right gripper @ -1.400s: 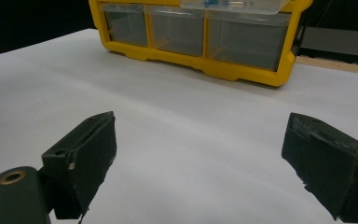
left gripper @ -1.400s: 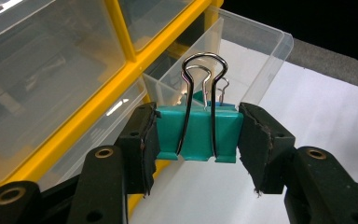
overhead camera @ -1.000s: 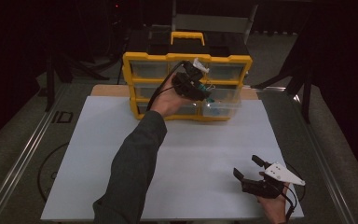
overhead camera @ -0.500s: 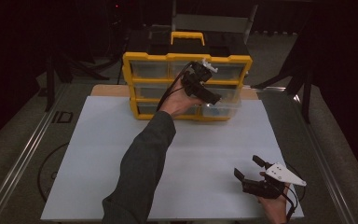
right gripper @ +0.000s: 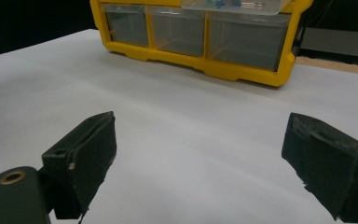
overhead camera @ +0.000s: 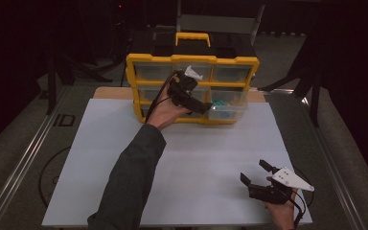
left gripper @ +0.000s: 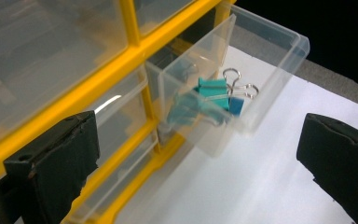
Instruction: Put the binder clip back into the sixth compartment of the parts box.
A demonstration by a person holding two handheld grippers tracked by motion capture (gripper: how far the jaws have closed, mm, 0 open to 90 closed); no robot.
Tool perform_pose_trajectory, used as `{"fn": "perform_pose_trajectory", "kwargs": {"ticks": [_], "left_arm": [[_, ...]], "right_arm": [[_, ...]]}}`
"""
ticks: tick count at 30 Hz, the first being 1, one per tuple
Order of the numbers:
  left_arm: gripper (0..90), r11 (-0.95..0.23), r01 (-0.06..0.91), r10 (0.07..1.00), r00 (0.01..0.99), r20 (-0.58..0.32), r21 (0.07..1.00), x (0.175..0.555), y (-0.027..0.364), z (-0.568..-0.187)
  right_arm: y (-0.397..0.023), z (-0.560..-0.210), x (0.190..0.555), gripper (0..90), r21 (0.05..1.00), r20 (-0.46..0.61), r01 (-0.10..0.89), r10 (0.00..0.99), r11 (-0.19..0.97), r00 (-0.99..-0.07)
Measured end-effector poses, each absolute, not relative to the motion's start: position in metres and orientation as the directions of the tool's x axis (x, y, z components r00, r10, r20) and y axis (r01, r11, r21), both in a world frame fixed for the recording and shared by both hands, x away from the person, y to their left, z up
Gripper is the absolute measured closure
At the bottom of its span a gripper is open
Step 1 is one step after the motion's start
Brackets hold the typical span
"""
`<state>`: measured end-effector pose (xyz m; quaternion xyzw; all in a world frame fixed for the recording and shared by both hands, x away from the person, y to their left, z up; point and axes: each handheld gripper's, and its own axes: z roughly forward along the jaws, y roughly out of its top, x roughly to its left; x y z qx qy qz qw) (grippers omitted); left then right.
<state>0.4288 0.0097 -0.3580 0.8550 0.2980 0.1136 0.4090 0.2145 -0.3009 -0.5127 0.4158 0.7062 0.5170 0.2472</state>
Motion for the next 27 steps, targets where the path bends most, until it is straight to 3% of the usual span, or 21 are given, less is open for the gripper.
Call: {"fn": "perform_pose_trajectory", "kwargs": {"ticks": [15, 27], "left_arm": [[0.0, -0.463, 0.364, 0.649, 0.76, 0.029, 0.808, 0.375, 0.088, -0.366], [0.0, -0.425, 0.375, 0.738, 0.671, 0.075, 0.824, 0.328, 0.161, -0.401]], "right_arm": [[-0.298, -0.514, 0.215, 10.1, 0.935, 0.077, 0.333, 0.842, 0.126, -0.535], [-0.29, -0.514, 0.215, 10.0, 0.933, 0.079, 0.334, 0.834, 0.131, -0.547]]}}
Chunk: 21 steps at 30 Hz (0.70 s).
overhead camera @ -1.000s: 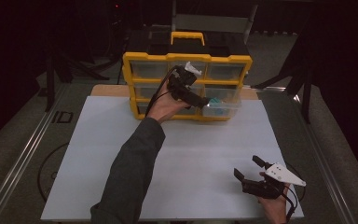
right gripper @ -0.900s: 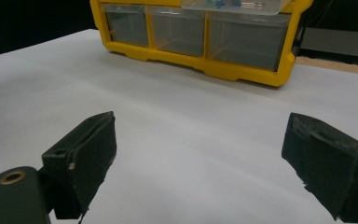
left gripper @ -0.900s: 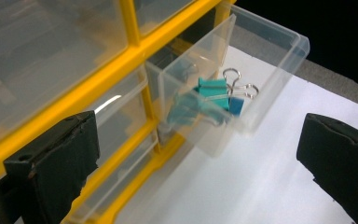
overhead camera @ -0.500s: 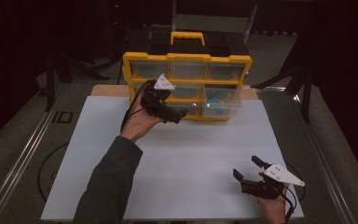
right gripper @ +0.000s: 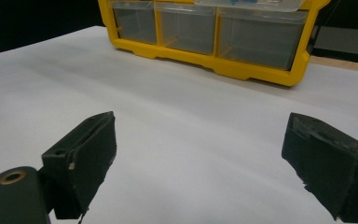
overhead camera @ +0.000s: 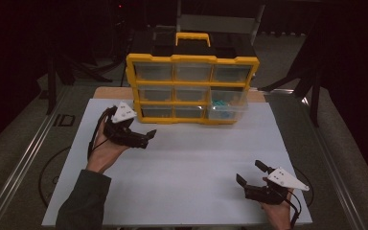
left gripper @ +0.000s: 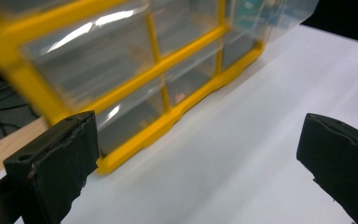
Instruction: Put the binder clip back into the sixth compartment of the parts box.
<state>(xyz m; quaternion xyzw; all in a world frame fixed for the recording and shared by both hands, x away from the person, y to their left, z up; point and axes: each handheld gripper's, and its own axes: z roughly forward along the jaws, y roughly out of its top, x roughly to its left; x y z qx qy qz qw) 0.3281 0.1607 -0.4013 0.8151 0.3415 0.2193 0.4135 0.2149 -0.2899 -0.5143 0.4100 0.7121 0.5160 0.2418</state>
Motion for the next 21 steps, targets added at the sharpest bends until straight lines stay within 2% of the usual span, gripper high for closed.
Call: {"fn": "perform_pose_trajectory", "kwargs": {"ticks": [10, 17, 21], "left_arm": [[0.0, -0.335, 0.408, 0.798, 0.602, 0.026, 0.85, 0.285, 0.204, -0.447], [0.0, -0.273, 0.401, 0.834, 0.551, 0.008, 0.874, 0.255, 0.229, -0.481], [0.0, -0.2, 0.388, 0.853, 0.521, -0.035, 0.9, 0.243, 0.242, -0.493]], "right_arm": [[-0.286, -0.513, 0.217, 10.0, 0.936, 0.081, 0.329, 0.83, 0.128, -0.552], [-0.285, -0.511, 0.219, 10.0, 0.939, 0.088, 0.325, 0.831, 0.114, -0.548], [-0.28, -0.511, 0.225, 10.0, 0.942, 0.088, 0.317, 0.83, 0.111, -0.55]]}}
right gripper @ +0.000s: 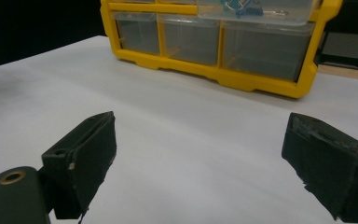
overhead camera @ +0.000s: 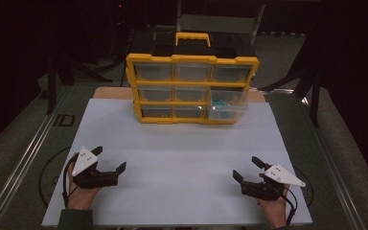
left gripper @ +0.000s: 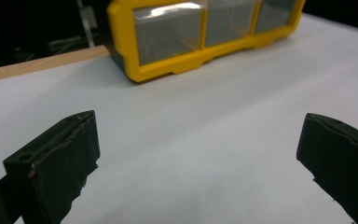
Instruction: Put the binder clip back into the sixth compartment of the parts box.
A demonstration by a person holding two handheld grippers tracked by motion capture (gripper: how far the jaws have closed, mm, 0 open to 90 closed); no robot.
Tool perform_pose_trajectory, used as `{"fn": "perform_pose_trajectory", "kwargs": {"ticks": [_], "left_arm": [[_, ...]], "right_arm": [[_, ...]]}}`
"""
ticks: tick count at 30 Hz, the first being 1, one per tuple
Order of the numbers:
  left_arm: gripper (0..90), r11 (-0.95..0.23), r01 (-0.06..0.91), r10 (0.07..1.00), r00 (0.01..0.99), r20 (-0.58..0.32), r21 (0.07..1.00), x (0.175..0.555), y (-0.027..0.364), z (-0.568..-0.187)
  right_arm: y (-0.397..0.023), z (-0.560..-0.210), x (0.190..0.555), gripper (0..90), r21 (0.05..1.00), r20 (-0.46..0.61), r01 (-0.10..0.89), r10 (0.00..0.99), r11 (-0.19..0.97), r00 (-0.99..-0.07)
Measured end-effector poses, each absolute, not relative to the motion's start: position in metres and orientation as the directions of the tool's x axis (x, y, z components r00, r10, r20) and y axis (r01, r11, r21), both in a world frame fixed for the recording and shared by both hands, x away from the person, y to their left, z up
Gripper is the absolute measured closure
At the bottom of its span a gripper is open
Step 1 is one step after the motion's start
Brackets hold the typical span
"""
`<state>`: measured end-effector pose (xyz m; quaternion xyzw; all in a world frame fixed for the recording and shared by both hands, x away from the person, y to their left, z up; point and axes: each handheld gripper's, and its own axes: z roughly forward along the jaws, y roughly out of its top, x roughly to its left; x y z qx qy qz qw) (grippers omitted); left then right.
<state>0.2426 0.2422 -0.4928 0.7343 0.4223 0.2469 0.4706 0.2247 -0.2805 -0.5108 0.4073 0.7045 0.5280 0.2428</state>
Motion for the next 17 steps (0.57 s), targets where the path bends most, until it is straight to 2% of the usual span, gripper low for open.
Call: {"fn": "perform_pose_trajectory", "kwargs": {"ticks": [12, 17], "left_arm": [[0.0, -0.171, 0.343, 0.876, 0.482, -0.017, 0.924, 0.23, 0.252, -0.493], [0.0, -0.172, 0.364, 0.887, 0.462, -0.017, 0.915, 0.232, 0.253, -0.497]], "right_arm": [[-0.279, -0.512, 0.225, 10.0, 0.941, 0.057, 0.306, 0.828, 0.142, -0.558], [-0.279, -0.513, 0.223, 10.0, 0.941, 0.057, 0.307, 0.826, 0.144, -0.561]]}}
